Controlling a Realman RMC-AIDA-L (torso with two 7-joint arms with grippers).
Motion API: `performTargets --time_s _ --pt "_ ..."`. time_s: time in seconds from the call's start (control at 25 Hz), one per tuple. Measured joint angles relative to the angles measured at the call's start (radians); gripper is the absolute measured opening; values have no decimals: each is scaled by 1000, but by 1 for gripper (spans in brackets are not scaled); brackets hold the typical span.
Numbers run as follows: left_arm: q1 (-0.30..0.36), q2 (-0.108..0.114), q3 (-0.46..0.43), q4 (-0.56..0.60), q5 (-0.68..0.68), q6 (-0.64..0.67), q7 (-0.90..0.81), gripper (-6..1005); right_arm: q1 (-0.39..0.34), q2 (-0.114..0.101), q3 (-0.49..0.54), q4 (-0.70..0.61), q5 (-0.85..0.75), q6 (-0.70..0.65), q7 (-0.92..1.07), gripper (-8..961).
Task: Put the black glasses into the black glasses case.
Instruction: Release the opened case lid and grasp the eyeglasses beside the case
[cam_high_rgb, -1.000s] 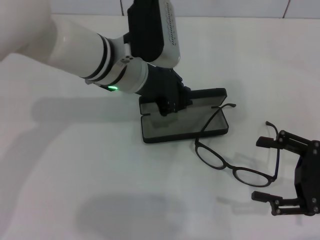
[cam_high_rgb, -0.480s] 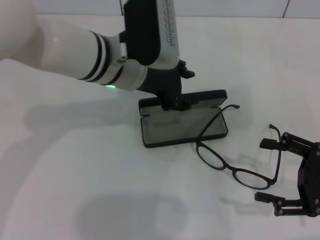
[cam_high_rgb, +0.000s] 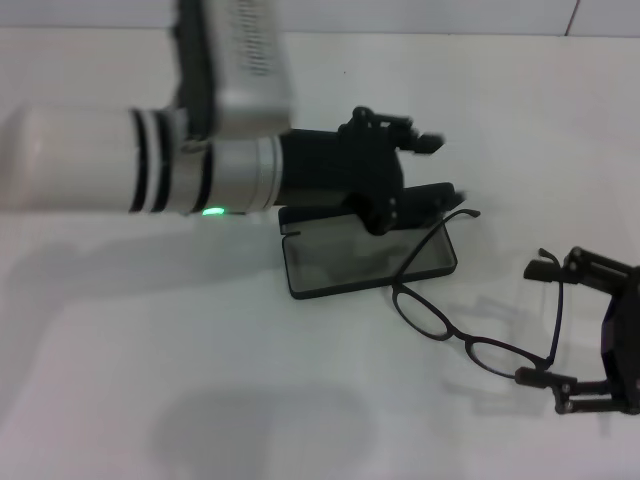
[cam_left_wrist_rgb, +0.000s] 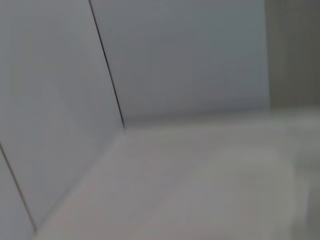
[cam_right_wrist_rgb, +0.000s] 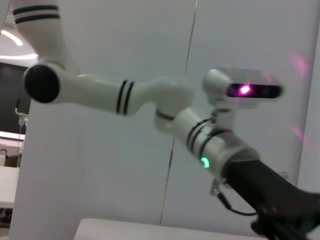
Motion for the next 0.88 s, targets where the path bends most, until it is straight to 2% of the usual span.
performTargets --time_s 0.04,0.08,0.2,0.4,0.48,0.56,0.72,0.88 --pt "20 0 -1 -17 -79 1 50 576 7 -3 3 -2 2 -2 16 870" --pt "48 0 -3 -64 -215 9 122 576 15 -6 10 -11 2 -2 50 870" --pt "74 0 -8 -207 -448 37 263 576 29 -13 21 -55 -5 8 162 870" --pt "56 3 -22 -555 -831 159 548 576 44 -25 24 -225 -94 32 404 869" --pt "55 4 -35 -633 -901 224 613 575 45 -19 25 -333 -162 52 522 869" --pt "56 3 -46 -677 -928 265 657 575 47 -3 25 -456 -247 76 652 869" --pt "67 -2 -49 -712 -942 289 718 575 66 40 21 -693 -451 84 886 868" --pt "55 -3 -50 -744 -945 295 732 575 111 53 -22 -791 -588 89 1057 847"
